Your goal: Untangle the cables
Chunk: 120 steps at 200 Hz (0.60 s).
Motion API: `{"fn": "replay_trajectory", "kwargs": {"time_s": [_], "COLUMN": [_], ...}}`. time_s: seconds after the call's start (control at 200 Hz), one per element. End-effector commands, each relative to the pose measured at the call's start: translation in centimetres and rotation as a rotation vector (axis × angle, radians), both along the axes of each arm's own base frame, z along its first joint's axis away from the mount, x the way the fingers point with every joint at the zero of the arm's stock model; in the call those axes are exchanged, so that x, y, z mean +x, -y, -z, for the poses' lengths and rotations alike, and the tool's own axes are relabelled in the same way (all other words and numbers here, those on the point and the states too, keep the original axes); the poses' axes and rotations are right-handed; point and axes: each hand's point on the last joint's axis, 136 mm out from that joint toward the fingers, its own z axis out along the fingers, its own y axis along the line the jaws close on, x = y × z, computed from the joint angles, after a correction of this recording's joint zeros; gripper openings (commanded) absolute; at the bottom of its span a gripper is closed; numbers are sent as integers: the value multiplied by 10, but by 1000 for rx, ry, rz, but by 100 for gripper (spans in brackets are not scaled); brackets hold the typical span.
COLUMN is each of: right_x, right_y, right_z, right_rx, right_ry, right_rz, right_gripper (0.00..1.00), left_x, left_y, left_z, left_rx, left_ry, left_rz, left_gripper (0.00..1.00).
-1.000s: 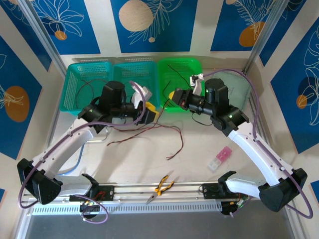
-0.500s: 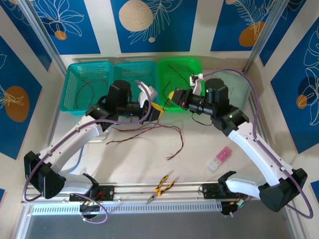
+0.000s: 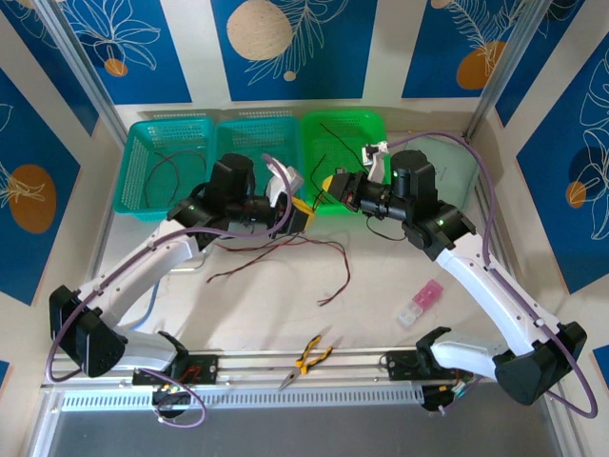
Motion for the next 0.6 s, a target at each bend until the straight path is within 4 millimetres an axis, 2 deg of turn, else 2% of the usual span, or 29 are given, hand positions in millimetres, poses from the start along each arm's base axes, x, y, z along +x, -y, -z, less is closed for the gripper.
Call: {"fn": "replay_trajectory", "kwargs": {"time_s": [0.0,0.22,0.305,0.38,0.445,0.535,0.595], "right_x": [-5,-6,-6,-7,-8,-8,-9], "right_y": [-1,0,0,0,0,1,2], "right_z": [-19,-21,-22,-22,-24,-25,-26], "right_rx": [27,28,30,33,39,42,43], "right_ry": [27,32,32,29,30,33,34], "right_rz": [-22,-21,-24,-25,-24,-23,-22], "right_gripper": [0,0,0,0,0,0,0], "left_x": [-2,2,8,10,10,10,11], "left_y": [4,2,-2,-5,-5,-3,-2], "left_z": [-1,4,5,2,0,0,0], "left_rx": [8,38,58,61,58,58,52], "left_ry": [20,32,59,86,93,79,73], "left_rz": [13,-17,-52,-71,-71,-65,-63], "left_gripper": [27,30,44,44,40,17,12]}}
